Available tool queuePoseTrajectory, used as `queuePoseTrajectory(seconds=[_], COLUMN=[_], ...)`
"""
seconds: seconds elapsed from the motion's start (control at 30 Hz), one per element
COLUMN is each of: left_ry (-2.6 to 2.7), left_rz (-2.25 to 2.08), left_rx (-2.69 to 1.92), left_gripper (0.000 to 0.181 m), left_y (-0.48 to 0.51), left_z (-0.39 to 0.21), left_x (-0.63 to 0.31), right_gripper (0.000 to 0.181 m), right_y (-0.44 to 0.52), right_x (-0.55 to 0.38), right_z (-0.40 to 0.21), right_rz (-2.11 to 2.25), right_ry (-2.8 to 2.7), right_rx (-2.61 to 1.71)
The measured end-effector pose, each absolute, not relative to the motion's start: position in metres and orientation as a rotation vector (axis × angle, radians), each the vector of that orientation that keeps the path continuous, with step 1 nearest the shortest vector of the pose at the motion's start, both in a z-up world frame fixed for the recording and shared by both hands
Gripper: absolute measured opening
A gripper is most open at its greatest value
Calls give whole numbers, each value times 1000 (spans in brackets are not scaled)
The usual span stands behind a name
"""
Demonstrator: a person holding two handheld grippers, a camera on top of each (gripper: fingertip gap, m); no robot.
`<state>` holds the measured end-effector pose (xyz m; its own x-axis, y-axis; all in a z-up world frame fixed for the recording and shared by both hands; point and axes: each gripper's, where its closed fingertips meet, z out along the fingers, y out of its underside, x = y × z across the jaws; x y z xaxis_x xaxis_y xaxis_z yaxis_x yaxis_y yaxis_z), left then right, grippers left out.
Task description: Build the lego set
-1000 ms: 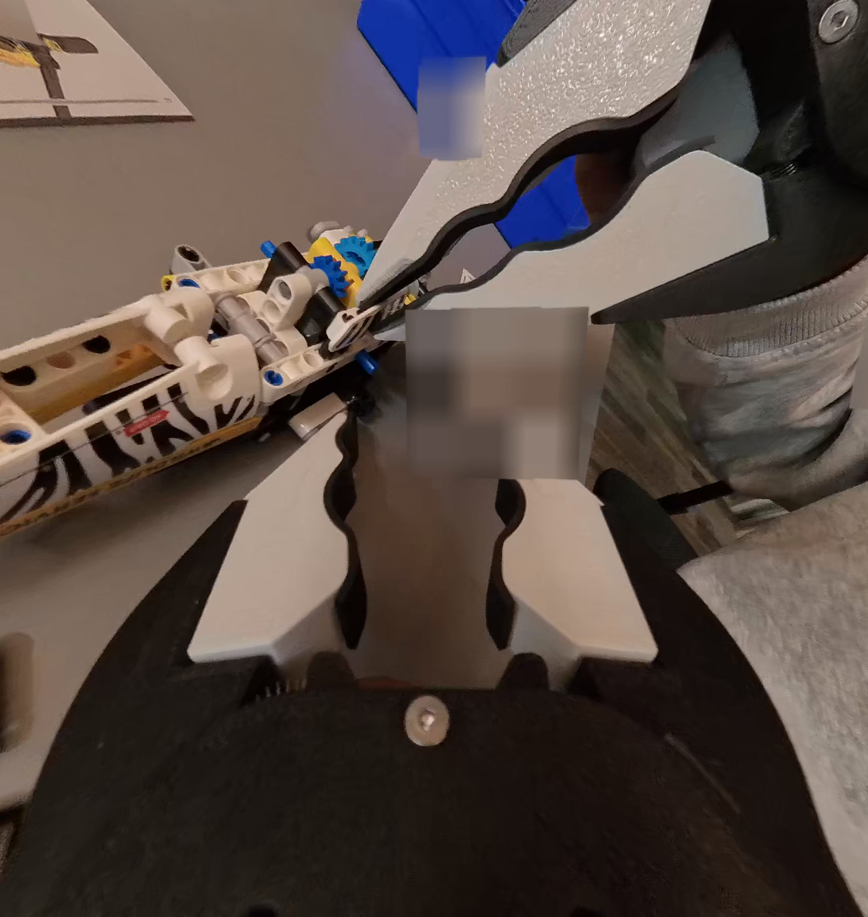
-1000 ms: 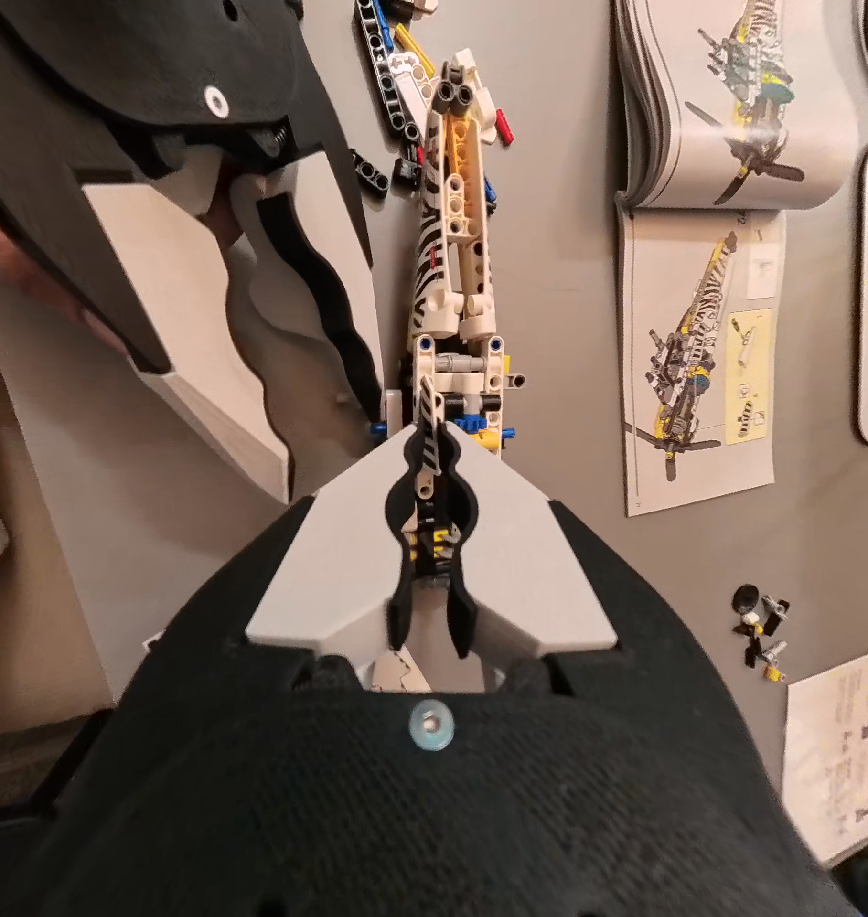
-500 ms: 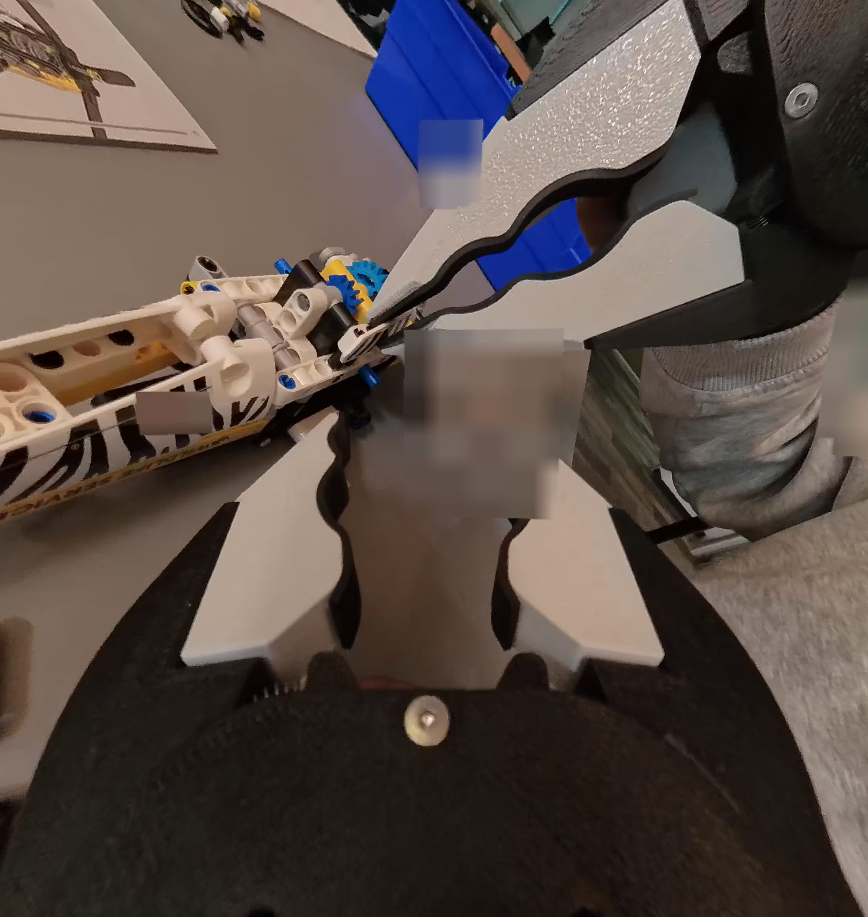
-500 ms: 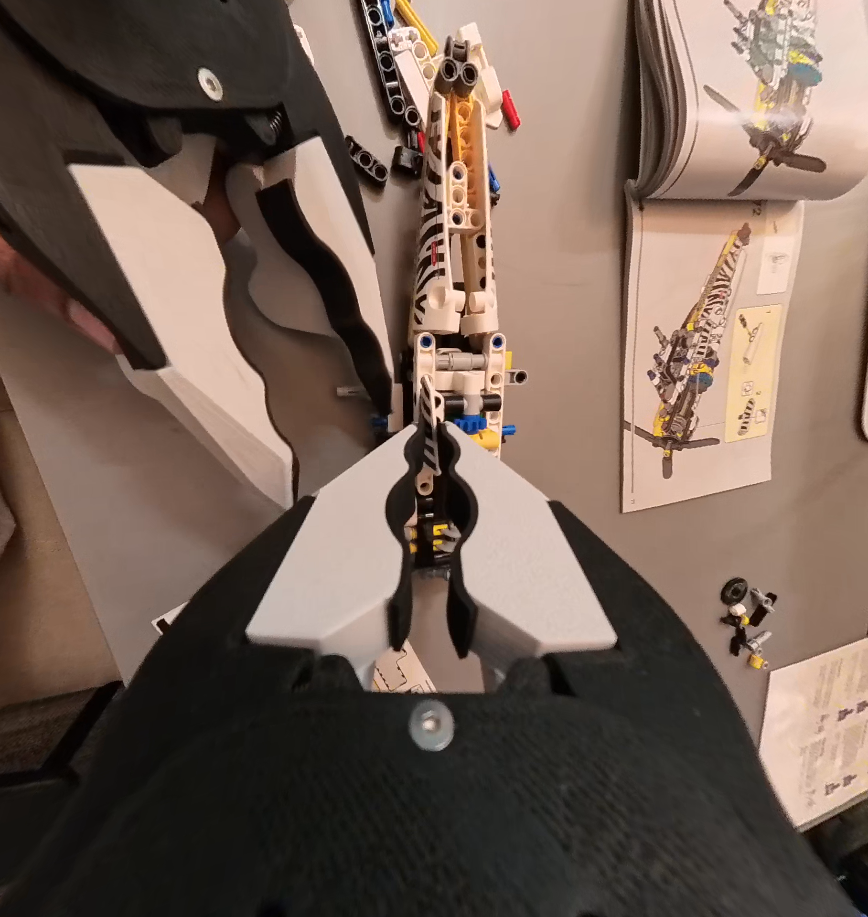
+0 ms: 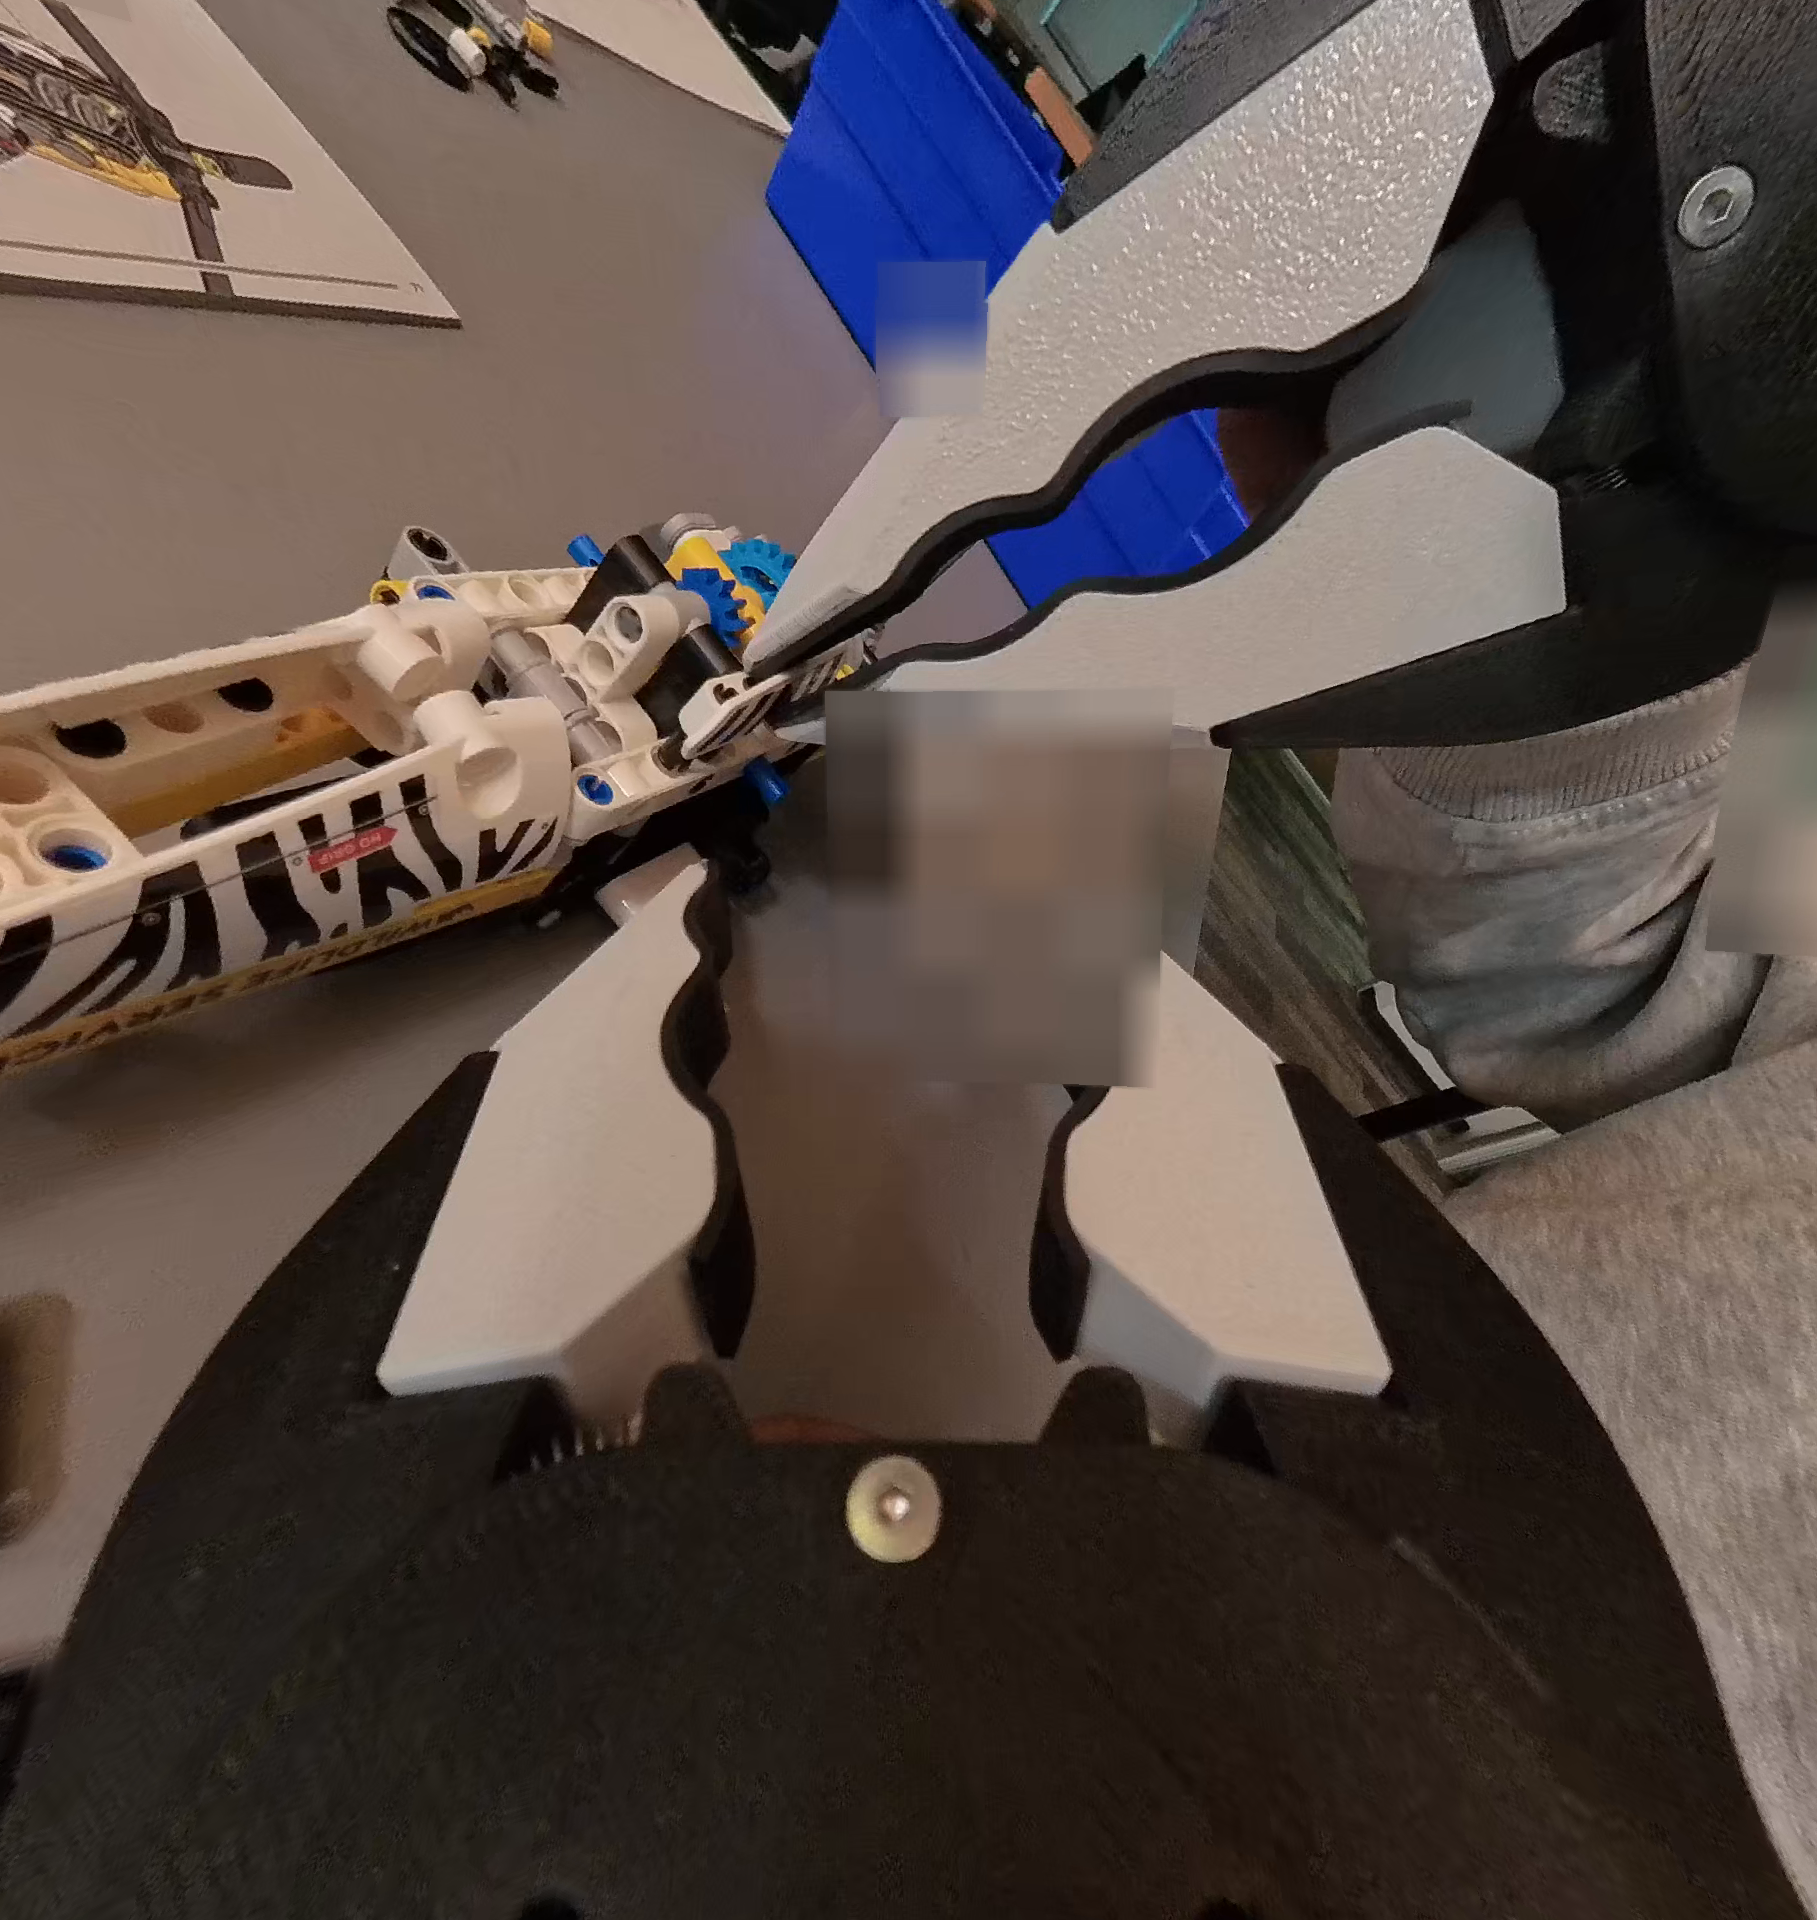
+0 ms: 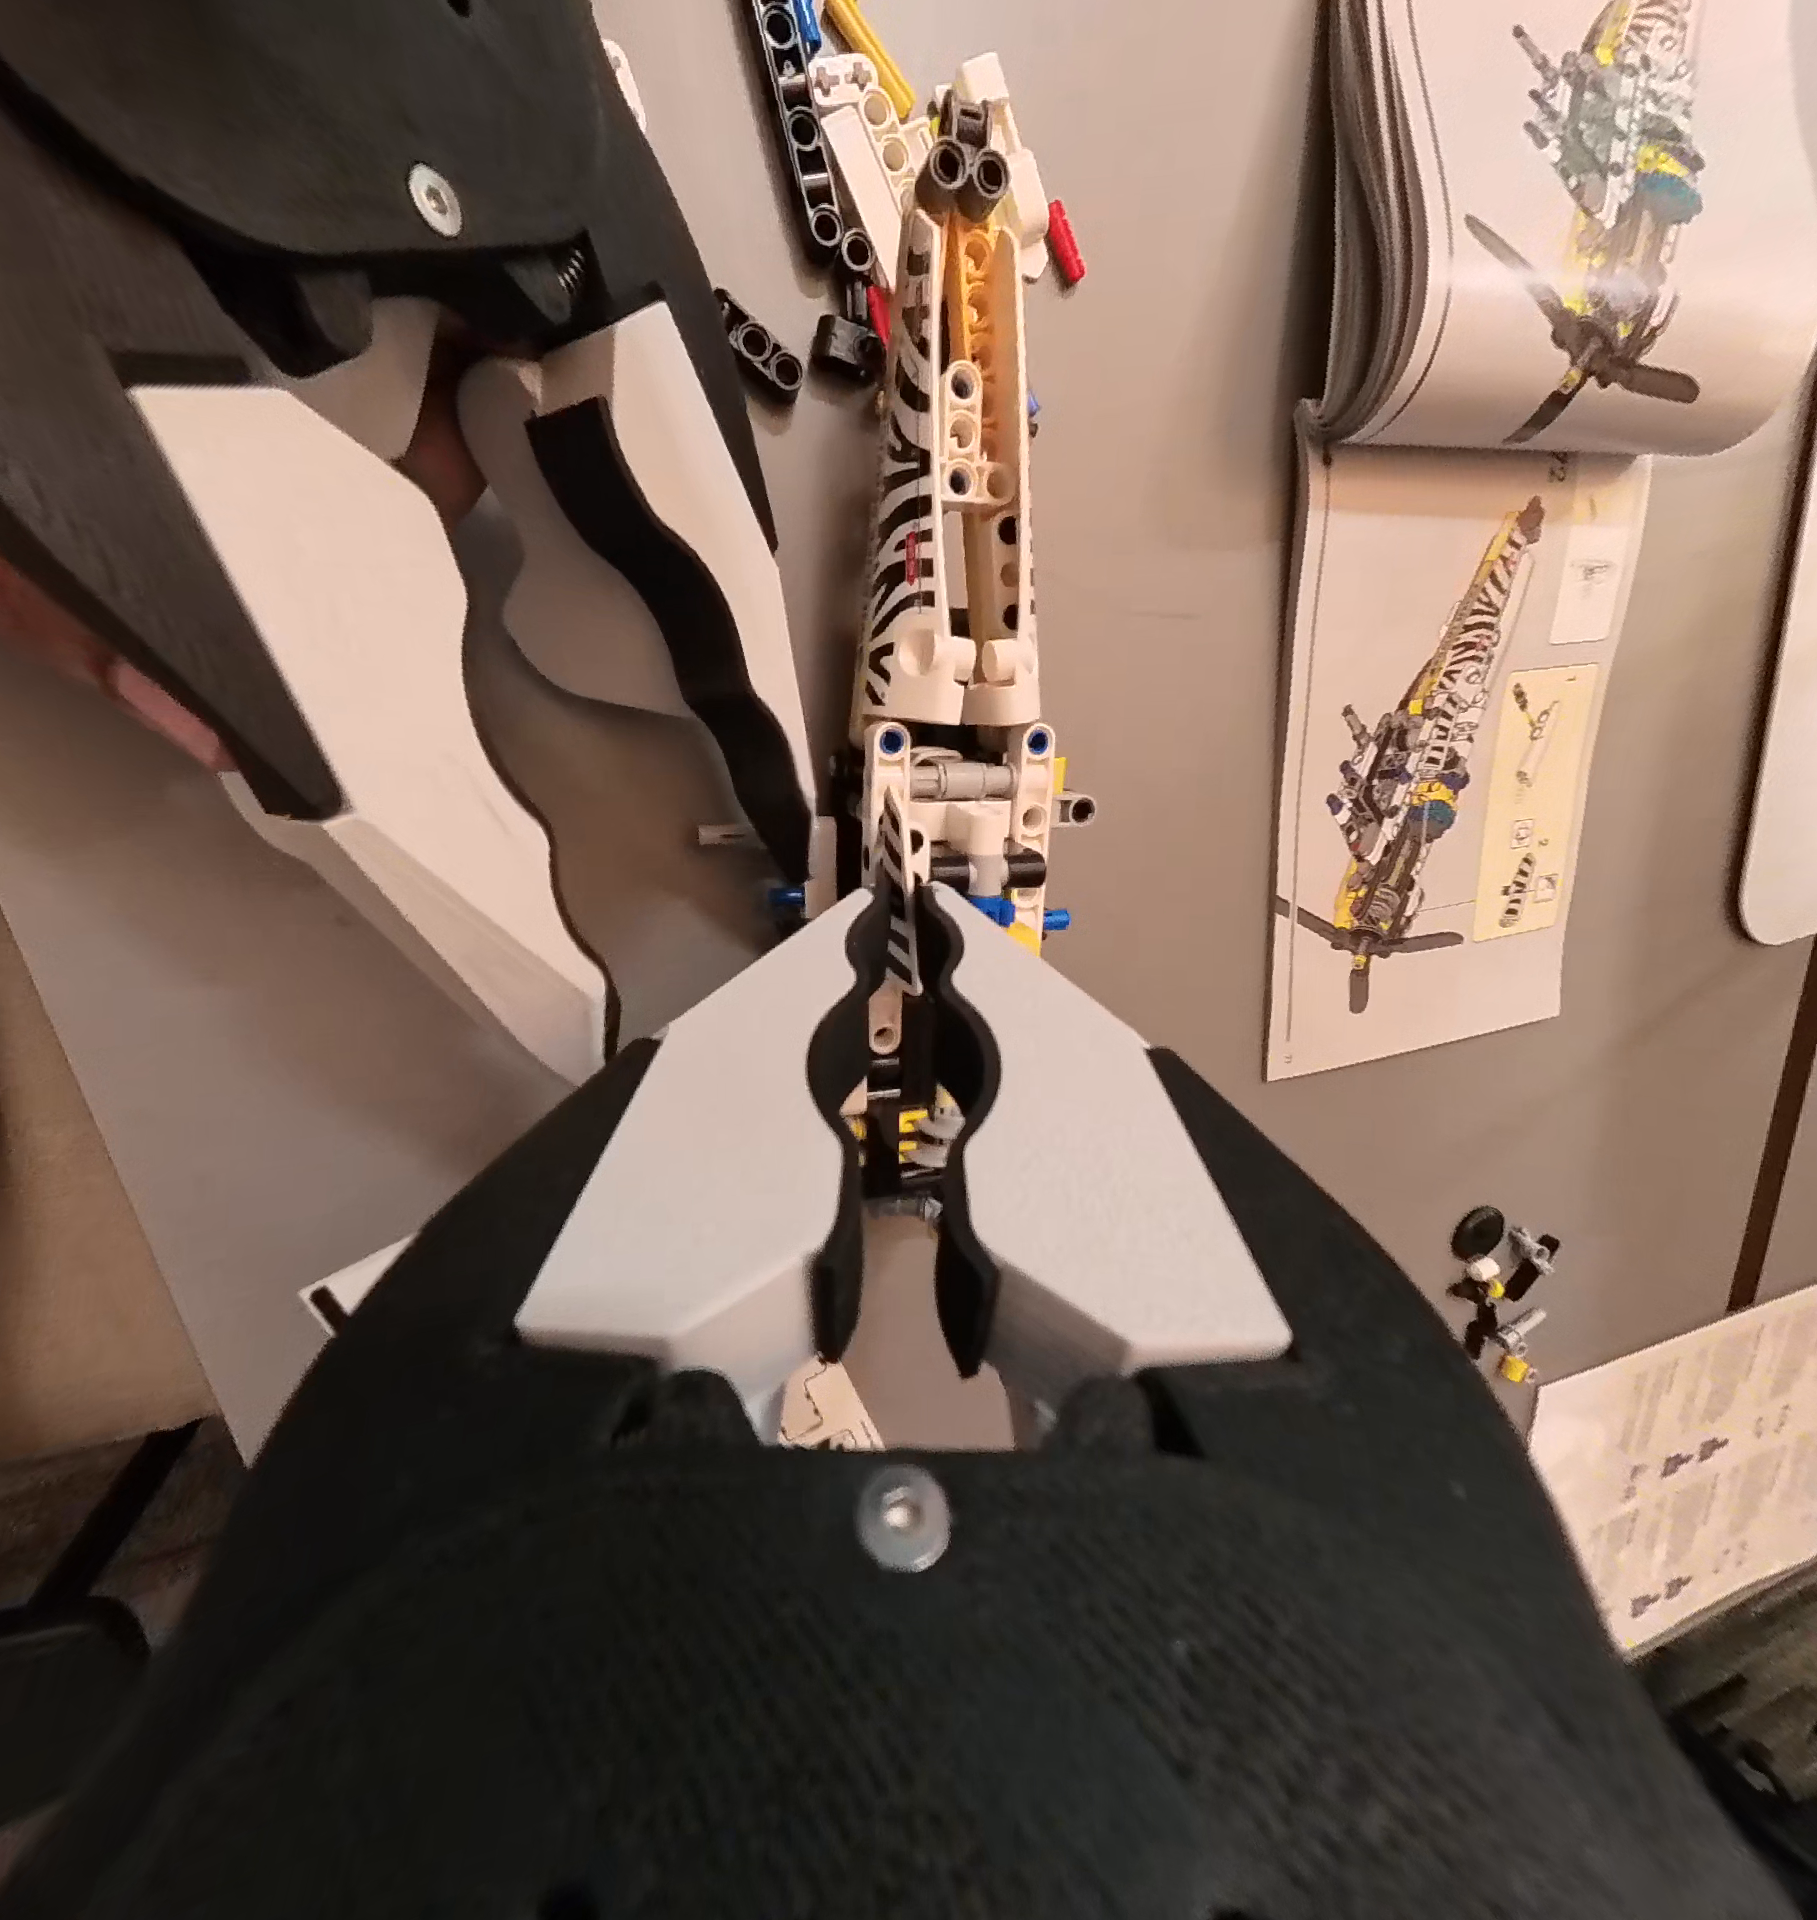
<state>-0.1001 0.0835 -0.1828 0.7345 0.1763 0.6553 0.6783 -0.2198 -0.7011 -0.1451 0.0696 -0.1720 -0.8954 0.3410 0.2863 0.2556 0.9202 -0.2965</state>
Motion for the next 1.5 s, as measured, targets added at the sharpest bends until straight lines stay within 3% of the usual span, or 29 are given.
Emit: queuePoseTrajectory(seconds=[0.63, 1.5], left_ry=[-676, -681], left_rz=[-535, -542], left_rx=[-1764, -1740], left_gripper=[61, 62], left_y=[83, 82], left_z=[-183, -181], left_x=[-100, -102], right_gripper=[1, 1], right_y=[68, 73], right_x=[-146, -144], right_z=[-173, -173], right_rz=[71, 243], right_ry=[-2864, -2915], right_rx=[-435, -519])
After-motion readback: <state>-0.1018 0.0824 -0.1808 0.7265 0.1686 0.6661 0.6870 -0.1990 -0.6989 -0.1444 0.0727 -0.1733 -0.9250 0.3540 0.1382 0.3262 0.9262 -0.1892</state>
